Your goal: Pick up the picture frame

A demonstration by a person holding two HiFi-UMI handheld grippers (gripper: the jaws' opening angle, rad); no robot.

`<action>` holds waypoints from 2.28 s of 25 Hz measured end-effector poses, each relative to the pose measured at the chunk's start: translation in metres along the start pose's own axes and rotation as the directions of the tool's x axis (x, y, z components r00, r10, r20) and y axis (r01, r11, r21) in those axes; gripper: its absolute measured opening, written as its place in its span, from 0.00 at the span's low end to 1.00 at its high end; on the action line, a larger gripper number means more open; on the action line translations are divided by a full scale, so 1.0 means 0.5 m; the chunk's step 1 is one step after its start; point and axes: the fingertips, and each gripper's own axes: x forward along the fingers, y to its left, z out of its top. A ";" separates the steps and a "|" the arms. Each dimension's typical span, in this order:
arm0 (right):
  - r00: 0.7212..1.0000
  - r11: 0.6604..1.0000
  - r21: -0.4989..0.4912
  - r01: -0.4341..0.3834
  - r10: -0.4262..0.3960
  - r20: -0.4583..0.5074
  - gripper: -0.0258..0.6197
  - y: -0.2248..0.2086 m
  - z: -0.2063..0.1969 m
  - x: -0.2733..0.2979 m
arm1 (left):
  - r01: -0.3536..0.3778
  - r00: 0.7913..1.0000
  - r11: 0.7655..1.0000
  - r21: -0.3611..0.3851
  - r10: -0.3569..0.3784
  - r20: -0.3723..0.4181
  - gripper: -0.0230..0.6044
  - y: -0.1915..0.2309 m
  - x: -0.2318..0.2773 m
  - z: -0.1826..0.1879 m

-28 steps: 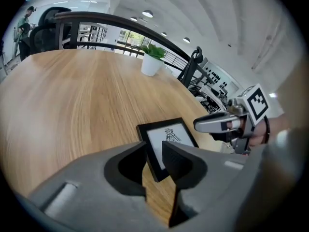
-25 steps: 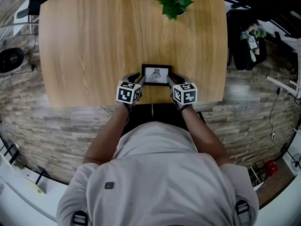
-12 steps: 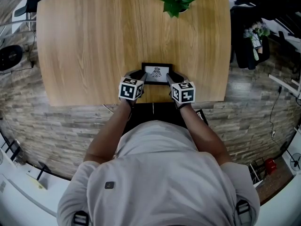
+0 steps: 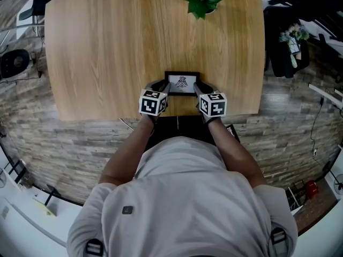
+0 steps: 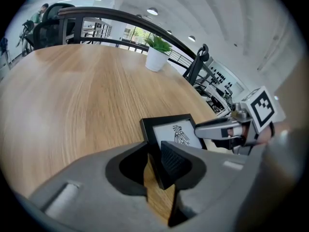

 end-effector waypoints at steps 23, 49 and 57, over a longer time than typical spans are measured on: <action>0.887 0.988 -0.132 0.078 -0.008 0.462 0.18 0.195 0.219 -0.260 | -0.061 0.916 0.980 0.192 -0.022 0.400 0.18 -0.069 -0.315 0.200; 0.685 0.952 -0.235 0.196 0.038 0.727 0.18 0.364 0.357 -0.494 | -0.141 0.742 0.936 0.323 -0.116 0.661 0.18 -0.153 -0.593 0.323; 0.720 0.950 -0.243 0.195 0.029 0.693 0.18 0.360 0.328 -0.482 | -0.083 0.754 0.958 0.273 -0.118 0.646 0.18 -0.147 -0.573 0.284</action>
